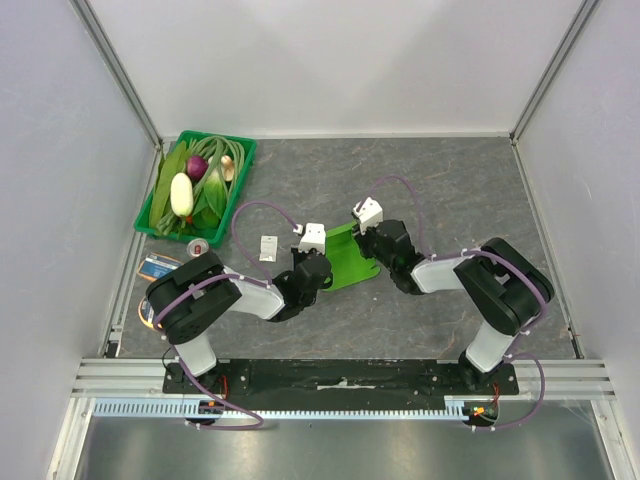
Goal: Fold the paper box
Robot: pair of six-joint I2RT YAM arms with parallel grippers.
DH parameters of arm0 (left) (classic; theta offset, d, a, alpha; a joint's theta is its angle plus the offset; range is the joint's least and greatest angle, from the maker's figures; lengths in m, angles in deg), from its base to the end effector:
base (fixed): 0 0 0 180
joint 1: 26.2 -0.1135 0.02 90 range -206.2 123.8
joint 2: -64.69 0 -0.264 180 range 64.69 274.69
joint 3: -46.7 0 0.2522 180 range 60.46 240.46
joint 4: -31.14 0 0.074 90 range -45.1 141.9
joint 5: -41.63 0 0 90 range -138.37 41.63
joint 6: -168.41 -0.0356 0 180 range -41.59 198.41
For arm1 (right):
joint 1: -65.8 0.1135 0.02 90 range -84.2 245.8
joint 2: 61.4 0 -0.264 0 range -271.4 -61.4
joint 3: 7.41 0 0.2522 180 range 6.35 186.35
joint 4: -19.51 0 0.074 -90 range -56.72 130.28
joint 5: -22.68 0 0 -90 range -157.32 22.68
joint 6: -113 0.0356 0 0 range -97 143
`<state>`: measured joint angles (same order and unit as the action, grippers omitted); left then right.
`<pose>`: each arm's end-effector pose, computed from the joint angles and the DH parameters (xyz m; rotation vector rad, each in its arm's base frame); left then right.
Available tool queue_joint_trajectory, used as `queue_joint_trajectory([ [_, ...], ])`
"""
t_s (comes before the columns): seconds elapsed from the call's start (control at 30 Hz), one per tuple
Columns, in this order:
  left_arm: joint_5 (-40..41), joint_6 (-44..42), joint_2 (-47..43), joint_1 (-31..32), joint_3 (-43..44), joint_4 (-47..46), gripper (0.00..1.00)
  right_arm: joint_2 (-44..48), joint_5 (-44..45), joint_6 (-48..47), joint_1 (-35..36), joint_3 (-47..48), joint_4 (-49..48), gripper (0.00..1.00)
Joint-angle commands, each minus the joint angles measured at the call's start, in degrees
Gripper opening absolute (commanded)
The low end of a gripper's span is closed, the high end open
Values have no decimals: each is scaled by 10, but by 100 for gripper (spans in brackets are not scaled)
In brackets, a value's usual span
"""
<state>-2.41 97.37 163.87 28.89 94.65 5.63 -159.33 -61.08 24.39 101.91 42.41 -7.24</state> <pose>0.1978 -0.2388 0.1346 0.1031 1.8751 -0.0722 0.2662 0.1894 0.1474 -0.5136 1.8868 0.3279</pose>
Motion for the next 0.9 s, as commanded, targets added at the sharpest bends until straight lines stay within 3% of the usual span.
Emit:
queue_joint_trajectory([
  [0.0, 3, -12, 7, 2, 5, -2, 2, -17, 40, -9, 1, 38, -50, 35],
  [0.3, 2, -9, 7, 3, 5, -3, 2, -59, 33, -15, 2, 62, -43, 11],
  [0.33, 3, -9, 6, 2, 5, -2, 2, -62, 36, 10, 4, 66, -42, 3],
  [0.4, 2, -9, 6, 2, 5, -2, 2, -70, 70, 28, 12, 93, -9, 0],
  [0.47, 2, -8, 5, 3, 4, -2, 2, -78, 140, 52, 39, 102, 17, 0],
  [0.53, 1, -4, 4, 2, 4, -1, 2, -97, 274, 82, 76, 104, 22, 0],
  [0.57, 1, -2, 4, 2, 5, 0, 2, -106, 345, 144, 91, 109, 35, 0],
  [0.6, 1, 0, 4, 2, 4, 0, 2, -120, 471, 186, 106, 122, 57, 0],
  [0.63, 0, 0, 3, 2, 4, 1, 2, -128, 514, 216, 130, 127, 101, 0],
  [0.67, 0, 3, 2, 2, 4, 3, 2, -143, 550, 296, 139, 136, 131, 0],
  [0.77, -2, 4, -1, 2, 3, 4, 2, -166, 614, 400, 152, 176, 232, 0],
  [0.87, -2, 5, -6, 2, 1, 6, 2, -162, 623, 412, 151, 176, 256, 0],
])
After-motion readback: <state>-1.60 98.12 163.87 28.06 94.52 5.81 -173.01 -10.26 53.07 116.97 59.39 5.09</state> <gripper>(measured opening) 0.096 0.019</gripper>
